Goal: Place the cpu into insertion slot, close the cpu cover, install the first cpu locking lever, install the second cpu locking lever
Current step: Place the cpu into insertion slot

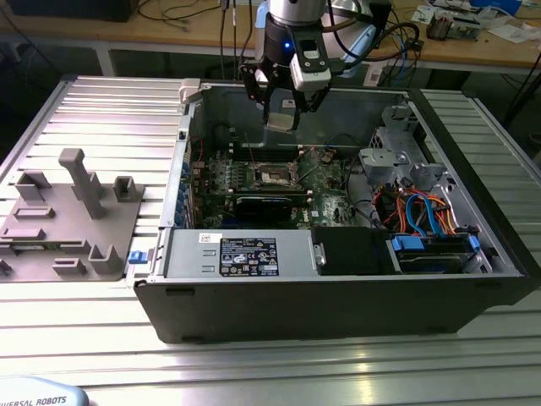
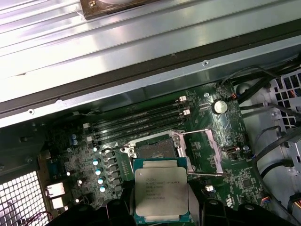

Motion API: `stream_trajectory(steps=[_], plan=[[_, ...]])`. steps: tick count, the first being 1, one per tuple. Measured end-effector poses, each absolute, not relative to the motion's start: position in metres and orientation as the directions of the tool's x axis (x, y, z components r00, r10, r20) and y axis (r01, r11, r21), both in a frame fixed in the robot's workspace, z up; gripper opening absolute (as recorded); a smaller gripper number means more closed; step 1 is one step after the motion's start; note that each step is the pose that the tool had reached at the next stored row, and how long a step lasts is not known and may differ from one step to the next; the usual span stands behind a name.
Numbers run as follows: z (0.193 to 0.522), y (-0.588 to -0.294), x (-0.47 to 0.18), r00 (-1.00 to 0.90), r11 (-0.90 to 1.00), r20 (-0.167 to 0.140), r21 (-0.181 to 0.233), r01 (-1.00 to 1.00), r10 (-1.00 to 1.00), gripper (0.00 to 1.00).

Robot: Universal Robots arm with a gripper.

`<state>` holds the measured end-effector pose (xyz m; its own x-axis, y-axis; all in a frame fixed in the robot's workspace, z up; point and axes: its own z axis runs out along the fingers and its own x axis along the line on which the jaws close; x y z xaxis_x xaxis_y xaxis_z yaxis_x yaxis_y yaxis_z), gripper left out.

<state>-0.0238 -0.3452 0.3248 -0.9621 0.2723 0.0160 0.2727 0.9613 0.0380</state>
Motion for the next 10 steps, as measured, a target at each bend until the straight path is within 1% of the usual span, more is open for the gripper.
stream_trajectory(steps=[10], plan=[[0.3245, -0.3452, -0.0238, -0.960, 0.959, 0.016, 0.038, 0.280, 0.280, 0.54]])
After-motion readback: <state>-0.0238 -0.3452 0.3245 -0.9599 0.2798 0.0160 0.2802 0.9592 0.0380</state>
